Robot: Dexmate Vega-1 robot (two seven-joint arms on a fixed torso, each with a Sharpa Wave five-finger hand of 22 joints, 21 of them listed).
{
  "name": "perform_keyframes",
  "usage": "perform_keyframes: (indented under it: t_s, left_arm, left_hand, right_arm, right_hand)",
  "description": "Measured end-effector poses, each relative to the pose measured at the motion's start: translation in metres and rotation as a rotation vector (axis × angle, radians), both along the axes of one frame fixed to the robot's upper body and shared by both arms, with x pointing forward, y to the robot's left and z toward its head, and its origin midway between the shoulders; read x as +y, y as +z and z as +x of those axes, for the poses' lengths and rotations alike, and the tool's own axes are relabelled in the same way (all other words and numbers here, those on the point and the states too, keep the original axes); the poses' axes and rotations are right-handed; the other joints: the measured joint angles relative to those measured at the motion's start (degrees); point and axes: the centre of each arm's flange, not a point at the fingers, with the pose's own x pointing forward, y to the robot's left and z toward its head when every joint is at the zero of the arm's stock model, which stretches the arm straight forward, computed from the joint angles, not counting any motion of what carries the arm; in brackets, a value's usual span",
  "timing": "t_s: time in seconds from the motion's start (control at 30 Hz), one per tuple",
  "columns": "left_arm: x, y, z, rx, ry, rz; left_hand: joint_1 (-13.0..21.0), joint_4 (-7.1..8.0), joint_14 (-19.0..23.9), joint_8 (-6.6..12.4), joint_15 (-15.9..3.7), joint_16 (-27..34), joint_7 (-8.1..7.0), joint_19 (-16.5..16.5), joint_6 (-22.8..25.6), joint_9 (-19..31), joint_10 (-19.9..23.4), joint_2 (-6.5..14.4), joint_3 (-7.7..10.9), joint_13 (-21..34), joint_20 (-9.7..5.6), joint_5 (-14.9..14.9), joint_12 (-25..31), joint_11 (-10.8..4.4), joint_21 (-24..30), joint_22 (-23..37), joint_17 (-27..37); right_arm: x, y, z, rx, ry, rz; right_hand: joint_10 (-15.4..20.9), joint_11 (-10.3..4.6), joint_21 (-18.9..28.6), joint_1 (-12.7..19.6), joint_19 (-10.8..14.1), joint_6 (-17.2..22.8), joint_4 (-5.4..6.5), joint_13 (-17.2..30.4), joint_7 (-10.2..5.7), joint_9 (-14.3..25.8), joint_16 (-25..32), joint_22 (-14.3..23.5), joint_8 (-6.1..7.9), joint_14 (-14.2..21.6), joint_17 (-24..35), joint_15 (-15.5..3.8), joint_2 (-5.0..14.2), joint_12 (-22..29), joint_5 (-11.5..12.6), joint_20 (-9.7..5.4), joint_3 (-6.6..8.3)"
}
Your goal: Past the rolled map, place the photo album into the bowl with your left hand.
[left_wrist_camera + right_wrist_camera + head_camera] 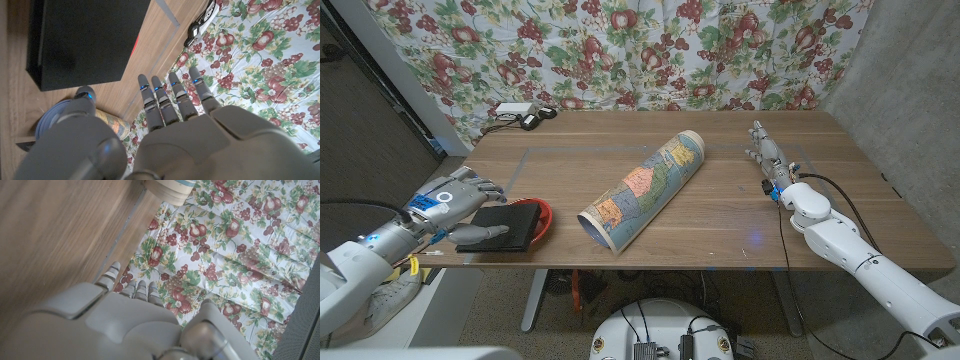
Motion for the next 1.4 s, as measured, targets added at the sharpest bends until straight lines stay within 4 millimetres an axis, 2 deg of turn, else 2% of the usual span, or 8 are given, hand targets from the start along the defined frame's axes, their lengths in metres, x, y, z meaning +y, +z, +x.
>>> perform_keyframes:
  t_s: [0.1,0.27,0.37,0.83,0.93,1.4]
  left_arm:
    - [0.000,0.001,0.000,-0.010,-0.003,-0.013]
    - [0.000,0.002,0.000,-0.027,-0.009,-0.042]
    - [-0.001,0.004,0.000,-0.040,-0.016,-0.057]
    - [-0.006,0.007,0.002,-0.096,-0.051,-0.162]
    - [-0.009,0.009,0.003,-0.114,-0.069,-0.194]
    - [-0.017,0.008,0.007,-0.145,-0.129,-0.323]
  left_hand:
    - [-1.9,0.70,-0.4,-0.68,-0.15,0.0,0.19,0.1,-1.3,0.0,-0.4,0.3,-0.70,-0.2,0.11,0.0,0.0,0.38,-0.4,0.0,-0.3]
    - [-5.6,2.18,-1.9,-2.52,-0.10,0.0,0.11,0.1,-6.9,-0.2,-2.2,0.2,-1.68,-1.1,0.53,0.0,0.0,0.83,-1.7,0.0,-1.1]
    - [-6.5,2.25,-1.9,-2.89,-0.11,0.0,-0.04,0.0,-8.8,-0.3,-2.4,0.1,-1.74,-1.3,0.63,0.0,0.0,1.05,-2.1,0.0,-1.4]
    - [-7.5,2.72,-2.3,-2.88,0.03,0.0,0.08,0.3,-9.7,-0.5,-3.4,0.3,-2.22,-1.6,0.93,0.0,0.0,1.33,-2.4,0.0,-1.9]
    - [-7.9,2.96,-2.3,-2.88,0.03,0.0,0.26,0.3,-10.3,-0.5,-3.8,0.6,-1.99,-1.9,0.93,0.0,0.0,1.76,-2.8,0.0,-2.1]
    - [-8.5,2.96,-2.3,-2.88,0.02,0.0,0.48,0.3,-11.3,-0.5,-4.0,1.2,-1.98,-2.1,0.93,0.0,0.0,1.96,-3.0,0.0,-2.5]
  right_arm:
    - [0.000,0.001,0.000,-0.001,0.000,0.000]
    - [0.000,0.001,0.000,-0.002,-0.001,-0.001]
    - [0.000,0.001,0.000,-0.003,-0.001,-0.001]
    - [0.000,0.004,-0.001,-0.008,0.000,-0.003]
    - [-0.001,0.006,-0.002,-0.012,-0.001,-0.005]
    - [-0.004,0.006,-0.004,-0.010,-0.004,-0.009]
  right_hand:
    - [0.0,0.00,0.0,0.2,0.0,0.0,0.00,0.0,0.00,0.0,0.0,0.0,0.00,0.0,0.0,0.00,0.15,0.0,0.0,0.00,0.00]
    - [0.0,0.00,0.0,0.2,0.0,0.0,0.00,0.0,0.00,0.0,0.0,0.0,0.00,0.0,0.0,0.00,0.15,0.0,0.0,0.00,0.00]
    - [0.0,0.00,0.0,0.2,0.0,0.0,0.00,0.0,0.00,0.0,0.0,0.0,0.00,0.0,0.0,0.00,0.14,0.0,0.0,0.00,0.00]
    - [0.0,0.00,0.0,0.2,0.0,0.0,0.00,0.0,0.00,0.0,0.0,0.0,0.00,0.0,0.0,0.00,0.14,0.0,0.0,0.00,0.00]
    - [0.0,0.00,0.0,0.2,0.0,0.0,0.00,0.0,0.00,0.0,0.0,0.0,0.00,0.0,0.0,0.00,0.14,0.0,0.0,0.00,0.00]
    - [0.0,0.00,0.0,0.2,0.0,0.0,0.00,0.0,-0.01,0.0,0.0,0.0,0.00,0.3,0.0,-0.31,0.14,0.0,0.0,0.00,0.00]
